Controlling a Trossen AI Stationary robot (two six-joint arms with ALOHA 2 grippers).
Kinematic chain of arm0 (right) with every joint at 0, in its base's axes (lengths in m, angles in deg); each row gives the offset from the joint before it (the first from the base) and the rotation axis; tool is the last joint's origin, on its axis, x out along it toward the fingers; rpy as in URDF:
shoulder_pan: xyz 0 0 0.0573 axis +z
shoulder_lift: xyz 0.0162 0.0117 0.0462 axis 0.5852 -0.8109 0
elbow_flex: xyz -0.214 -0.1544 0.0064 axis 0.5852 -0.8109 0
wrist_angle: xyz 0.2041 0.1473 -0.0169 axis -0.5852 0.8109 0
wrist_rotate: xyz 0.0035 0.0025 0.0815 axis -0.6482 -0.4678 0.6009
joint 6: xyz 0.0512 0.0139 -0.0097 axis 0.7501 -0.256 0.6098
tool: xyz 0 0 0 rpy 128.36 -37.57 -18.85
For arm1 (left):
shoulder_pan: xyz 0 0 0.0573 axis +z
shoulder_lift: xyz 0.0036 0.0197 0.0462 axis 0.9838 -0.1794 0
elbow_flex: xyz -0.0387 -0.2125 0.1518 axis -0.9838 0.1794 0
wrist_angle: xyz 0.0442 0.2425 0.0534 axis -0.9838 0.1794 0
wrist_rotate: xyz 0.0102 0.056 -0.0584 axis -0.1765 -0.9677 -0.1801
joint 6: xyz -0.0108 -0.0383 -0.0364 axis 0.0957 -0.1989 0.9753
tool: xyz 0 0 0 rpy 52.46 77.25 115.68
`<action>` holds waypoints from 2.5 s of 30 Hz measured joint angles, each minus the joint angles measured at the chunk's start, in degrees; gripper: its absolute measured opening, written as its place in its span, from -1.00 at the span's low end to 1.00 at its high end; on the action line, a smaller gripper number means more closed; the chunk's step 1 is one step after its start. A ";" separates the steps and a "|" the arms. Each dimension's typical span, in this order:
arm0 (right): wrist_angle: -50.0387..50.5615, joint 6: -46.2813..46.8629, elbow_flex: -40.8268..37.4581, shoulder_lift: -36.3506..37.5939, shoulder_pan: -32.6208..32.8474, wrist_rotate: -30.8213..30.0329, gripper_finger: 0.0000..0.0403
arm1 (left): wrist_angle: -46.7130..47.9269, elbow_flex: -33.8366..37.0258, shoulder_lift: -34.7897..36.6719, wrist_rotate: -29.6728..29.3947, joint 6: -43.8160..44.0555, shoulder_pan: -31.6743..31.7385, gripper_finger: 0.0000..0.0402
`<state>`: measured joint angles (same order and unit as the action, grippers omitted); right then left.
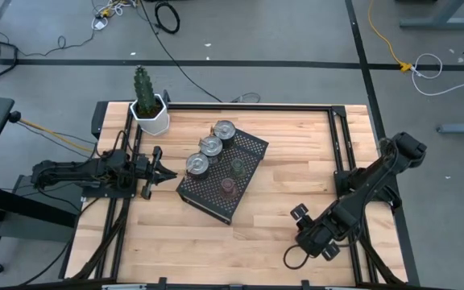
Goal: Pick & Place candle stick holders
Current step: Put the purple candle holder on the shelf
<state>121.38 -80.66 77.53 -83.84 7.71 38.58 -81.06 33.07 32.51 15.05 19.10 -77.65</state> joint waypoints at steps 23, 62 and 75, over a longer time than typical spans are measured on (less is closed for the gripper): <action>18.56 -1.59 18.91 0.81 -10.78 -0.19 -0.15 | 0.00 -0.02 0.01 0.00 0.02 -0.01 -0.83; 34.56 -1.52 37.13 0.81 -24.11 4.03 -0.15 | 0.00 0.00 0.00 0.00 0.00 -0.01 -0.83; 35.80 -4.51 37.73 0.57 -29.59 4.21 -0.15 | 0.00 -0.02 -0.01 0.00 0.02 0.01 -0.83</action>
<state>157.18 -85.18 115.26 -83.27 -21.88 42.78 -81.06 33.05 32.50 15.05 19.12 -77.64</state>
